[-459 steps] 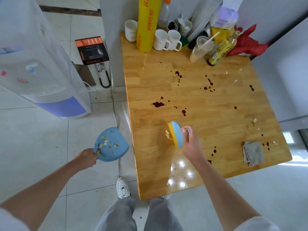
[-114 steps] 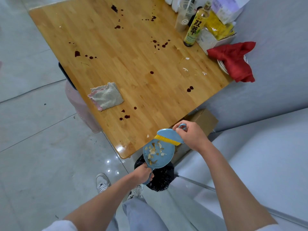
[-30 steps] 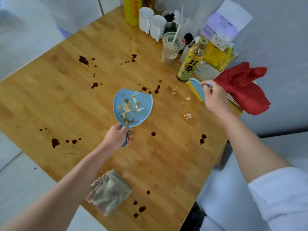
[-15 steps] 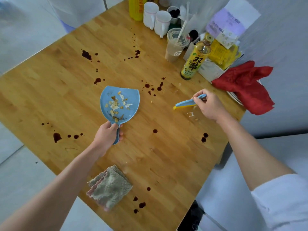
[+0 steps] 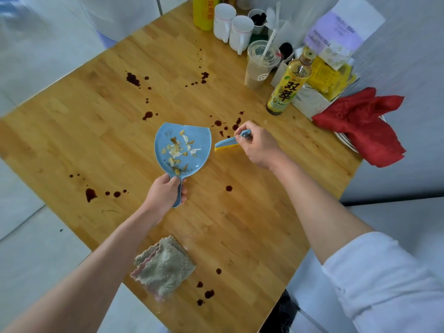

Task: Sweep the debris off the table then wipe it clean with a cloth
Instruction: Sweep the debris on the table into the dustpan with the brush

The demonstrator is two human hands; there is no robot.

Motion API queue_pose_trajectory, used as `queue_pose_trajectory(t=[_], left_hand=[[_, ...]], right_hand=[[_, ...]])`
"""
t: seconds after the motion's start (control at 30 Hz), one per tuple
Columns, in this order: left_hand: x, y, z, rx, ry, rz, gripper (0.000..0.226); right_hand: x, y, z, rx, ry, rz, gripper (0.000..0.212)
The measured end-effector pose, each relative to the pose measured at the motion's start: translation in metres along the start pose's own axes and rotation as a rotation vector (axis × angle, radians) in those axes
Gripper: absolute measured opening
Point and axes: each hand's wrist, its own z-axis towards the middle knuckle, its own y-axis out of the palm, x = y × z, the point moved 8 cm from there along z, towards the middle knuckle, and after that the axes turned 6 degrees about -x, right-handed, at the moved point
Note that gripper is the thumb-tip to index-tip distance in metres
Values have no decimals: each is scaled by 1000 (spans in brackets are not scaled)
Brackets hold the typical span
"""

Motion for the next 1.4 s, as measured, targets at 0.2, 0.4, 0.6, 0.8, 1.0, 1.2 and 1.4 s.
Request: queue_pose_trajectory(t=[0.2,0.4,0.6,0.8,1.0,1.2,1.4], left_hand=[[-1,4,-2,-13,-2,6,24],[0,19,-4,-41,-5,14,24],[-5,31,-9,-77,-21,68,25],[-8,35,-12,-77,-39,80,26],[-6,34,-18,-57,-28,63,25],[-10,26,-25,-41,-24,44,25],[-18,11,-29,-19,-37,28,24]], right_hand=[[37,-35,-19,-25,121,-30,8],[94,-117,-42,343,226,115,17],[122,-114,-54,406,323,65,19],[97,-73,-62,335,318,70,16],[82,-48,-81,244,300,92,17],[52,-72,-71,313,205,66,15],[9,-31,-28,133,73,-21,13]])
